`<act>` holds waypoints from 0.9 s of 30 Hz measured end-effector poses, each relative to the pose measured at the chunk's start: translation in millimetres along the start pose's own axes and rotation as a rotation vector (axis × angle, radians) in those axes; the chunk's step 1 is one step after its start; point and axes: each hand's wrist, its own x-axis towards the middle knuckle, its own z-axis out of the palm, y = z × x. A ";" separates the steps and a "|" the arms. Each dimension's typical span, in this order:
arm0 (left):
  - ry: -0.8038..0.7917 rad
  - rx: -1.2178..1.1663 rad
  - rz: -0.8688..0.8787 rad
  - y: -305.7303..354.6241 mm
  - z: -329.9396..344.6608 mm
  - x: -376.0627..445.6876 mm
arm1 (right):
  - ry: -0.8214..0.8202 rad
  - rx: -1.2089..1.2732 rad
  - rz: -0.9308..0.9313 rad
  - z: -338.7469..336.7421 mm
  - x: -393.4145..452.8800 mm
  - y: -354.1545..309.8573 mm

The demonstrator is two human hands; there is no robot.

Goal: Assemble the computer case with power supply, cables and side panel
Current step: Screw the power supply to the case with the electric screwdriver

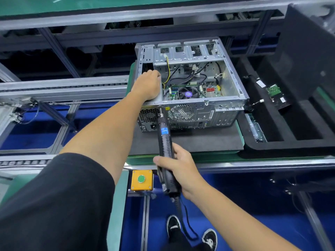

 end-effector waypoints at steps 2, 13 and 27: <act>-0.004 -0.001 -0.008 1.3 -0.9 -0.4 | -0.002 0.062 0.068 -1.3 0.4 -1.5; 0.020 -0.007 -0.020 2.1 -2.6 -0.1 | -0.011 -0.123 0.151 8.2 2.9 -13.2; 0.025 -0.015 -0.018 0.2 1.8 0.8 | -0.380 0.063 0.155 -20.3 -4.9 -11.6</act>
